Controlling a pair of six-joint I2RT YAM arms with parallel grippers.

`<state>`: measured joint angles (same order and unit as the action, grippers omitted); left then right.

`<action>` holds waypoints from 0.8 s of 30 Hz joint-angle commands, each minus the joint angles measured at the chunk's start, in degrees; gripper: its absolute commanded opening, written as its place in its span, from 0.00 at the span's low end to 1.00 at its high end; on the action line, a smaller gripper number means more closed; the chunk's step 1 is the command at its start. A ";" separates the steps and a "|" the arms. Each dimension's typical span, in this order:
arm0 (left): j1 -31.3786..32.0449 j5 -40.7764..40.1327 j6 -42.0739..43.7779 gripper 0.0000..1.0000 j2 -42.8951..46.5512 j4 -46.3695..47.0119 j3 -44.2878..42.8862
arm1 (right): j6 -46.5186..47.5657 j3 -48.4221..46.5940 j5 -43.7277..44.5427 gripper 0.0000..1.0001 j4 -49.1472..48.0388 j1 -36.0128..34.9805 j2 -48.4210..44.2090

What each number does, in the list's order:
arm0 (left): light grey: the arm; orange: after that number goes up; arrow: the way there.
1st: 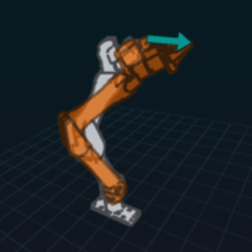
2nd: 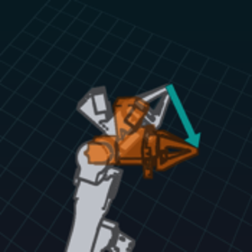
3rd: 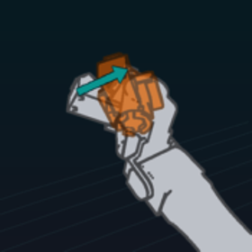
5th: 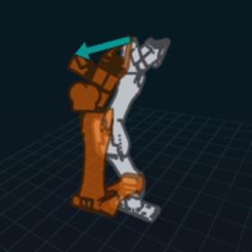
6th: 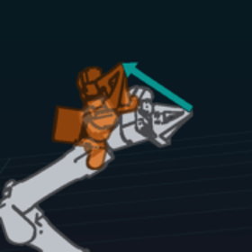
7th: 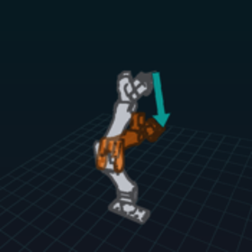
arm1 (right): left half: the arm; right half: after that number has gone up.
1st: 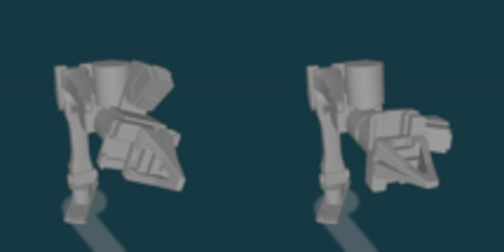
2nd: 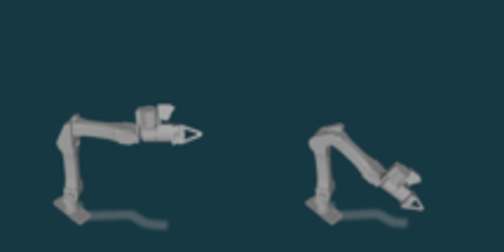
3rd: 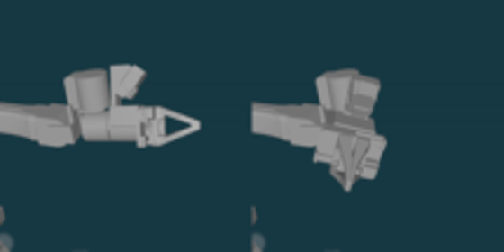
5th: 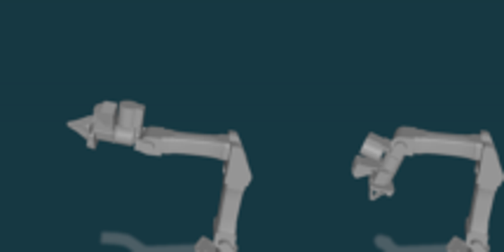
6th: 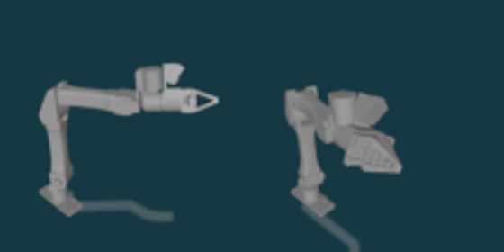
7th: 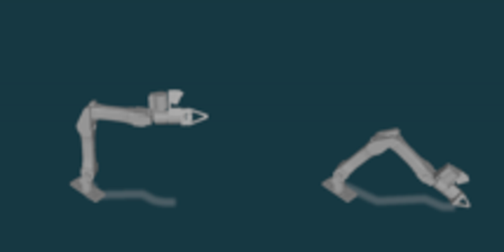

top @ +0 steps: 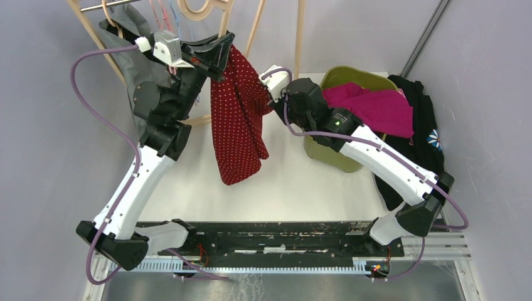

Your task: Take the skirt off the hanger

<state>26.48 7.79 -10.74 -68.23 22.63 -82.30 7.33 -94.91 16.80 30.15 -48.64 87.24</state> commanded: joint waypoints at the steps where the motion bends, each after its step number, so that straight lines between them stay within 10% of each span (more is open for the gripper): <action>1: -0.60 0.60 -3.10 0.03 2.36 6.29 -4.04 | 2.96 -2.46 4.15 0.01 5.39 0.98 0.81; 11: -0.56 0.68 3.87 0.03 6.93 -15.80 -5.59 | 11.79 -8.20 14.68 0.01 2.81 3.15 1.05; 24: -0.63 1.66 0.70 0.03 8.31 -19.29 -4.78 | 7.73 -18.82 12.21 0.20 1.52 11.05 6.18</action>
<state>26.33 9.58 -10.15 -61.45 -1.30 -84.05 15.73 -108.81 27.05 32.36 -40.66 91.15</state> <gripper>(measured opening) 0.121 0.128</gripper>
